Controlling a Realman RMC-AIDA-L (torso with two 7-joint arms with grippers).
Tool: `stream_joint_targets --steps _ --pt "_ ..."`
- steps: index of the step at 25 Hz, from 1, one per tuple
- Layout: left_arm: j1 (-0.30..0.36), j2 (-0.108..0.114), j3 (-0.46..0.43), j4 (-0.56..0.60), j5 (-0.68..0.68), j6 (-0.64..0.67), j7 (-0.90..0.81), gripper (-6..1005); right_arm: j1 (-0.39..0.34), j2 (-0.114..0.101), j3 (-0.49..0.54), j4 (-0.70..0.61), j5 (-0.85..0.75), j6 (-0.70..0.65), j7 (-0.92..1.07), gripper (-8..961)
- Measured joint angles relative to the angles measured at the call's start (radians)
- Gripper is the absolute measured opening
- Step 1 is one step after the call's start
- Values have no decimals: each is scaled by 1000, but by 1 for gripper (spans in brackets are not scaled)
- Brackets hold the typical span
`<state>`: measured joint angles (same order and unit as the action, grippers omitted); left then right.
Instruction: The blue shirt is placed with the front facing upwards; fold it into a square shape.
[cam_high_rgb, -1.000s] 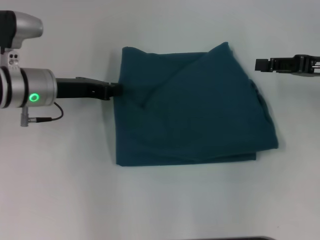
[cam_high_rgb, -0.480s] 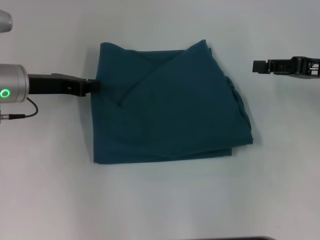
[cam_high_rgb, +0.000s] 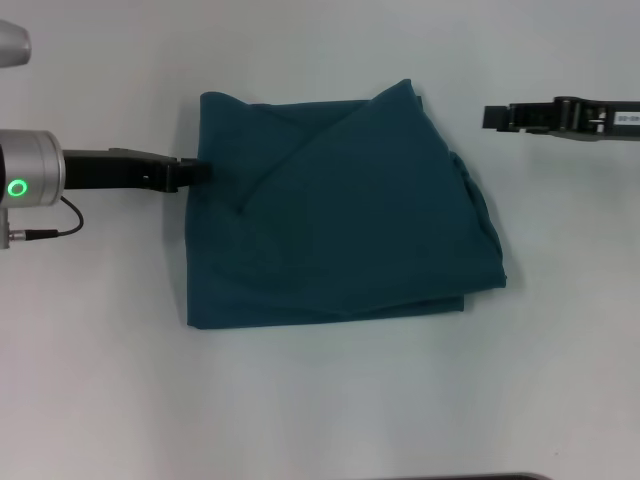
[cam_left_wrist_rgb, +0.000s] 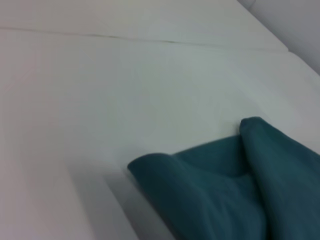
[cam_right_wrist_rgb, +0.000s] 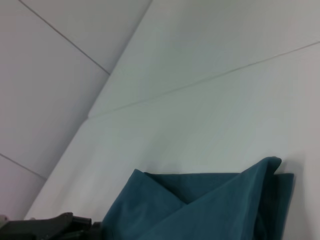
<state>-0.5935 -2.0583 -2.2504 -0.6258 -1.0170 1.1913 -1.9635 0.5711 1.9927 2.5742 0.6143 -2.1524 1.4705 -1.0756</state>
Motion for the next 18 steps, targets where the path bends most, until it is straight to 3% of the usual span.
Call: stream_joint_targets --steps 4,18 --pt "-1 -2 -36 -6 -2 -4 -7 214 22 7 -30 -15 -1 -50 7 405" --pt "-23 -48 -47 -46 10 -117 -8 500 71 31 -66 -68 0 -173 10 403"
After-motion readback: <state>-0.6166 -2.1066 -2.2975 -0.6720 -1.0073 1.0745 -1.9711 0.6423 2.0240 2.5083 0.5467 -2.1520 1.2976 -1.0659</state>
